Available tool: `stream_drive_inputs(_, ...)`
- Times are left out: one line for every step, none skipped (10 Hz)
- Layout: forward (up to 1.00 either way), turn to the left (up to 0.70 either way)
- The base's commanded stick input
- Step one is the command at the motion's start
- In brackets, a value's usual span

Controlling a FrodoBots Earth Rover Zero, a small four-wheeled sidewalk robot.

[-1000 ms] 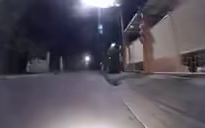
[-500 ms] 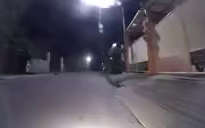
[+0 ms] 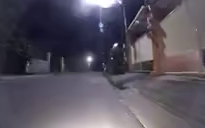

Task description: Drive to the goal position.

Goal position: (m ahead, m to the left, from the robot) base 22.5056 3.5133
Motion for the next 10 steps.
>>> stream_drive_inputs(0.7,0.0)
stream_drive_inputs(0.7,0.0)
stream_drive_inputs(0.7,0.0)
stream_drive_inputs(0.7,0.0)
stream_drive_inputs(0.7,0.0)
stream_drive_inputs(0.7,0.0)
stream_drive_inputs(0.7,0.0)
stream_drive_inputs(0.7,0.0)
stream_drive_inputs(0.7,0.0)
stream_drive_inputs(0.7,0.0)
